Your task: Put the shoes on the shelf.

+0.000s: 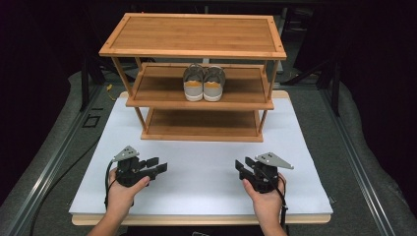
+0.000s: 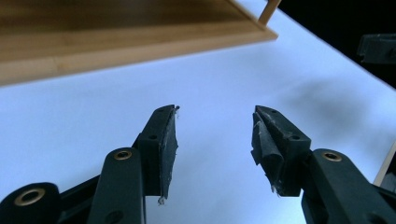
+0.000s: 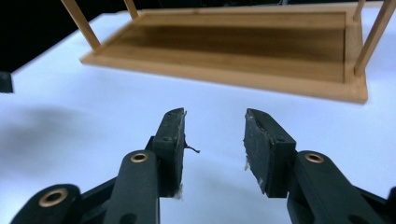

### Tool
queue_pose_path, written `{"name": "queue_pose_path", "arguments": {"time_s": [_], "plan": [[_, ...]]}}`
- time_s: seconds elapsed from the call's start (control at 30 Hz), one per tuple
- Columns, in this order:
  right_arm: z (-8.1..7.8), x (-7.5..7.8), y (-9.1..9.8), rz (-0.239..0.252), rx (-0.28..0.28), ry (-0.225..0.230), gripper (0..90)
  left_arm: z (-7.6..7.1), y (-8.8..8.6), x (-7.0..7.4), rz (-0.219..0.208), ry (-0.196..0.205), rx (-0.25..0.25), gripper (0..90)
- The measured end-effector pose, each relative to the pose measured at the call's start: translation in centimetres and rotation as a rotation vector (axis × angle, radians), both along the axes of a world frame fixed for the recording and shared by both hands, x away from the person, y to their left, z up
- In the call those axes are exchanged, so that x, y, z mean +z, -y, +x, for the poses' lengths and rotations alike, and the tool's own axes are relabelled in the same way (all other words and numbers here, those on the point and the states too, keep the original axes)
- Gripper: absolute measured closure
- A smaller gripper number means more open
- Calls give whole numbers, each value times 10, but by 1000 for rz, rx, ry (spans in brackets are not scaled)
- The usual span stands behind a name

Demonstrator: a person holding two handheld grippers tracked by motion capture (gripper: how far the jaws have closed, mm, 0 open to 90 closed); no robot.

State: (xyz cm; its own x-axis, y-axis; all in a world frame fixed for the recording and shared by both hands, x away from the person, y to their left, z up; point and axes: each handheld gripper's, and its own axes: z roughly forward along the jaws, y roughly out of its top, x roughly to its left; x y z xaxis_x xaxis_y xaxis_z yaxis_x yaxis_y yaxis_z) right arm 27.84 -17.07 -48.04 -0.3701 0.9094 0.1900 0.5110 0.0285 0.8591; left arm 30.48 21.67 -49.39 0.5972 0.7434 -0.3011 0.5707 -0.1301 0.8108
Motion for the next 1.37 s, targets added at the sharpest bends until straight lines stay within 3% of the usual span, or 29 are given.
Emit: {"name": "queue_pose_path", "arguments": {"time_s": [0.13, 0.33, 0.57, 0.7, 0.83, 0.97, 1.07, 1.27, 1.37], "plan": [[-1, -14, 3, -15, 8, -9, 569, -1, -3, -11, -21, -17, -19, 492], [1, -30, 2, -82, 62, -35, 573, 0, -2, -27, 29, -23, -63, 504], [3, -40, -1, -94, 89, -43, 565, 4, -2, -36, 72, -10, -33, 500], [6, -44, -4, -102, 111, -46, 522, 5, 0, -41, 84, 4, -57, 487], [8, -48, -8, -135, 126, -59, 510, 5, 8, -46, 96, -14, -76, 478], [12, -53, -12, -126, 141, -89, 475, 4, 16, -50, 128, -19, -106, 475], [13, -53, -14, -123, 148, -84, 480, 5, 20, -51, 157, -3, -115, 471], [14, -52, -13, -106, 135, -73, 481, 5, 20, -51, 150, 25, -120, 447], [15, -52, -12, -94, 139, -87, 463, 6, 19, -50, 141, 3, -101, 446]]}}
